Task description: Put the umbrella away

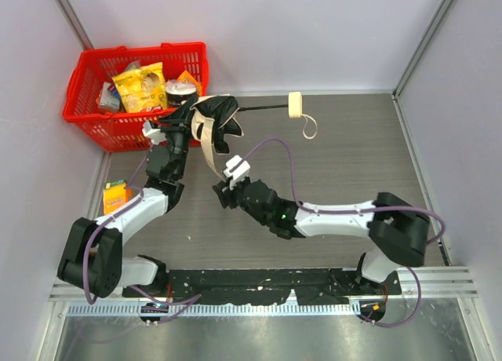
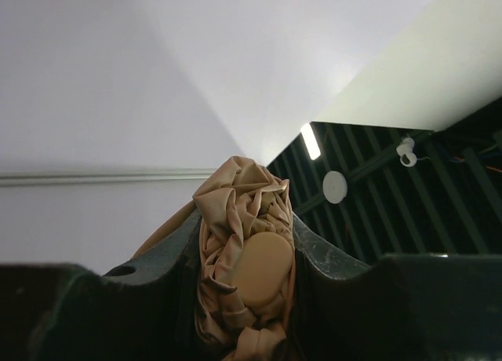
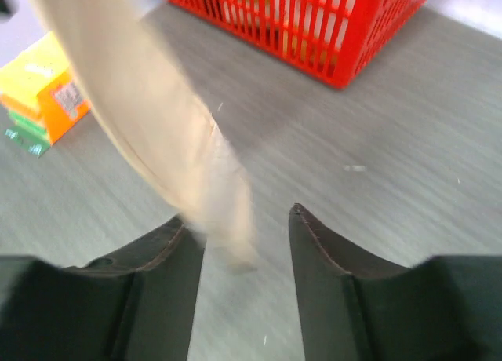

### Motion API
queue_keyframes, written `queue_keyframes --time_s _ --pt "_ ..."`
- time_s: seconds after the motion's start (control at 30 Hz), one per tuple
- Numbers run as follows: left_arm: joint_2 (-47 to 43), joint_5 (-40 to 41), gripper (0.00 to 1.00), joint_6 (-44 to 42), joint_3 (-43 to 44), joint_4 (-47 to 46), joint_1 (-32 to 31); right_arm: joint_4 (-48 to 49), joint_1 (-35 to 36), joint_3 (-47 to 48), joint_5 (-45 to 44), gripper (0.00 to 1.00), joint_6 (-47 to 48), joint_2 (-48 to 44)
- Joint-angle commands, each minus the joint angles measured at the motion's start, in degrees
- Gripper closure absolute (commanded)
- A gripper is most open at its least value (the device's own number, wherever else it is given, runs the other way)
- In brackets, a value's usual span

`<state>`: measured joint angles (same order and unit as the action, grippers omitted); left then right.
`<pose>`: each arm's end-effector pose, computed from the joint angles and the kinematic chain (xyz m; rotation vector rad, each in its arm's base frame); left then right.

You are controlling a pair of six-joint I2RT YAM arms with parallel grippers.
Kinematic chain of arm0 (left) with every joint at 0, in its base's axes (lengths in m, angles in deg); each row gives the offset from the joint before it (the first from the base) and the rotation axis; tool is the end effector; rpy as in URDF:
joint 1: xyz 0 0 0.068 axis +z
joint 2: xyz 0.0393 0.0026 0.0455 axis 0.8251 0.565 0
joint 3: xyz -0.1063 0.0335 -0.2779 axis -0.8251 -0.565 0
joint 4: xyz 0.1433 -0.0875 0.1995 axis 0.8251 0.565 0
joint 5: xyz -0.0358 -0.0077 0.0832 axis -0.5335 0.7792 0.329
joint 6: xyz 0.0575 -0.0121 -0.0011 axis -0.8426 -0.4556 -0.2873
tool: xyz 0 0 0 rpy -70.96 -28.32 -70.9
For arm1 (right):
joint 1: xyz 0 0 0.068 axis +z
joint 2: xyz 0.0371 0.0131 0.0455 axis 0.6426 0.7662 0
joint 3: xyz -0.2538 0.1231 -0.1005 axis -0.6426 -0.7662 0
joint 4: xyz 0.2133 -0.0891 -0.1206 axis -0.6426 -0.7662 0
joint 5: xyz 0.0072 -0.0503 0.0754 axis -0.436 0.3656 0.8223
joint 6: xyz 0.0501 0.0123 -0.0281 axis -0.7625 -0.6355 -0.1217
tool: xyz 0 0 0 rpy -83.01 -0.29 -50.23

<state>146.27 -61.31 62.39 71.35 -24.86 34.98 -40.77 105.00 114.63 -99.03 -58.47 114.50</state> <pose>0.2645 -0.0908 0.3383 -1.1767 0.8646 -1.8627 0.1729 0.3343 0.2722 -0.6296 1.5792 0.5728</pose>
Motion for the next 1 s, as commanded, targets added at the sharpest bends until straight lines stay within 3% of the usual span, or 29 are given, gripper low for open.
queue_keyframes --time_s 0.0,0.1,0.17,0.27,0.33,0.5,0.57,0.6,0.67,0.8,0.97 --pt "3.81 -2.10 1.00 5.36 5.34 -17.10 1.19 -18.07 1.61 -3.28 -6.47 0.47 -13.53 -12.99" --pt "9.96 -4.03 1.00 3.51 8.68 -24.83 2.34 -27.82 1.35 -10.04 -5.69 0.37 -23.48 -20.56" --pt "13.22 -5.70 1.00 2.28 12.01 -29.23 2.69 -34.06 0.39 -12.33 -2.97 0.37 -29.99 -25.14" --pt "16.57 -8.60 1.00 1.14 17.47 -31.54 2.87 -41.64 -6.62 -13.14 9.46 0.37 -43.43 -30.85" --pt "16.75 -9.57 1.00 -1.14 18.97 -31.54 2.87 -41.40 -13.29 -14.27 18.95 0.37 -52.83 -33.84" --pt "16.13 -14.32 1.00 -4.14 20.64 -31.54 2.78 -30.24 -26.58 -15.33 39.28 0.37 -84.95 -32.29" --pt "15.52 -15.02 1.00 -4.14 19.51 -31.54 2.61 -21.04 -28.70 -16.38 44.47 0.37 -98.61 -28.87" --pt "14.91 -14.94 1.00 -4.58 18.72 -31.62 2.69 -10.82 -28.71 -17.78 44.85 0.37 -106.92 -26.15" --pt "13.77 -14.76 1.00 -5.37 17.05 -31.54 2.52 -1.81 -28.36 -17.02 44.42 0.37 -117.41 -21.75" --pt "12.97 -15.11 1.00 -5.64 16.69 -31.54 1.99 7.10 -26.08 -14.11 40.83 0.37 -129.47 -14.89" --pt "12.09 -15.55 1.00 -6.08 17.04 -31.54 1.55 9.58 -22.48 -10.60 36.51 0.36 -135.48 -11.01"
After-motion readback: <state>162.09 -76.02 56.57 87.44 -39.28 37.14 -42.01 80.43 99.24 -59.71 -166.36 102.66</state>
